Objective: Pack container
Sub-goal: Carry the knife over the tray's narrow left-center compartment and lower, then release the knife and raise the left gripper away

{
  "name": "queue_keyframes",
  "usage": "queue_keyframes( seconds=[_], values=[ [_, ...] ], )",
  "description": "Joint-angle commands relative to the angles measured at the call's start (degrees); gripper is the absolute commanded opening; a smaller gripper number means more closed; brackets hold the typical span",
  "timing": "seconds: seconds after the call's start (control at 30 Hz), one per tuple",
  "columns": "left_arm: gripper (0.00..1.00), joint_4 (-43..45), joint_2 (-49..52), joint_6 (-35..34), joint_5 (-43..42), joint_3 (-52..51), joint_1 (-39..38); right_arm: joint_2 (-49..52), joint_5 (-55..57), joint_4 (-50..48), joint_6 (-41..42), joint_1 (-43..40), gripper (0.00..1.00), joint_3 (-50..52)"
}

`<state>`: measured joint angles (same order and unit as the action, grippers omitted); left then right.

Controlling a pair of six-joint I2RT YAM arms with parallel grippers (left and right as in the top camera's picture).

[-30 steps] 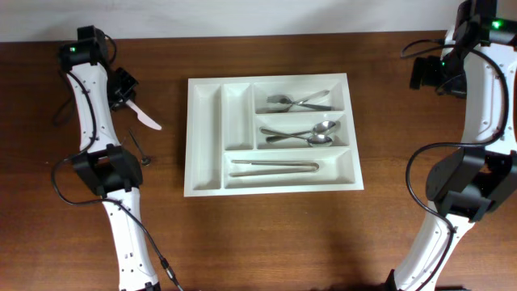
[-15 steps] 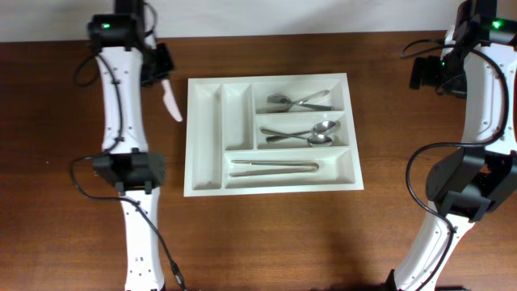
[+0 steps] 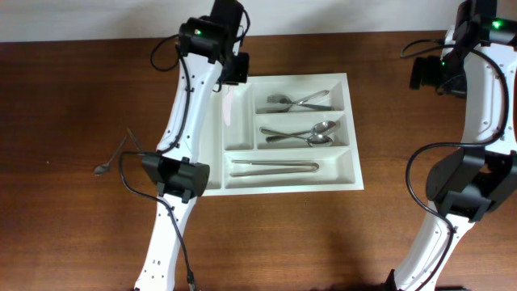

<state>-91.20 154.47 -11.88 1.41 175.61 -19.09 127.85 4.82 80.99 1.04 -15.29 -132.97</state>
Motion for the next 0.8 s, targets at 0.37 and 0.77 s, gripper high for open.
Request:
queue_keyframes(
  seconds=[0.37, 0.77],
  values=[
    [0.02, 2.7, -1.4, -9.8, -1.7, -14.1, -1.0, -1.7, -0.1, 0.0, -0.2, 0.3, 0.99, -0.3],
    [0.43, 2.9, -1.4, -10.0, -1.4, -15.2, -2.3, -1.7, -0.1, 0.0, -0.2, 0.3, 0.99, -0.3]
  ],
)
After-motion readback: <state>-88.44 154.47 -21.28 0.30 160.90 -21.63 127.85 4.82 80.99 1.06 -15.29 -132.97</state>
